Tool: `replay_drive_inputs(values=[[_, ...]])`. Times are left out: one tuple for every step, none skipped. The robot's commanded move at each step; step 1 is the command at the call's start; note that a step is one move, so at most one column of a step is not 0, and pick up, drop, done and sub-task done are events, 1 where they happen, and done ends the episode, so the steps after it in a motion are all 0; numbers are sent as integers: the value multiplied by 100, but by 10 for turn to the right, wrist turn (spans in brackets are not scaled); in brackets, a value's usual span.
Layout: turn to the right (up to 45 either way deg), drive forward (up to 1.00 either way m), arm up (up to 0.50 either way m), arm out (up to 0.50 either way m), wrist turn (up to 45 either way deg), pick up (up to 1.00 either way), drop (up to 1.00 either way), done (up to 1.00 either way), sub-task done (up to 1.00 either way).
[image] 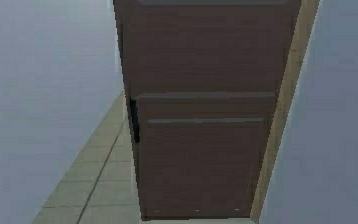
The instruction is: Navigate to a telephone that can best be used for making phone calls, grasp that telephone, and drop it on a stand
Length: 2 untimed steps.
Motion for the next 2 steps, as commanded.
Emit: replay_drive_inputs(values=[[0, 40, 0, 0, 0, 0, 0, 0, 0], [-420, 0, 0, 0, 0, 0, 0, 0, 0]])
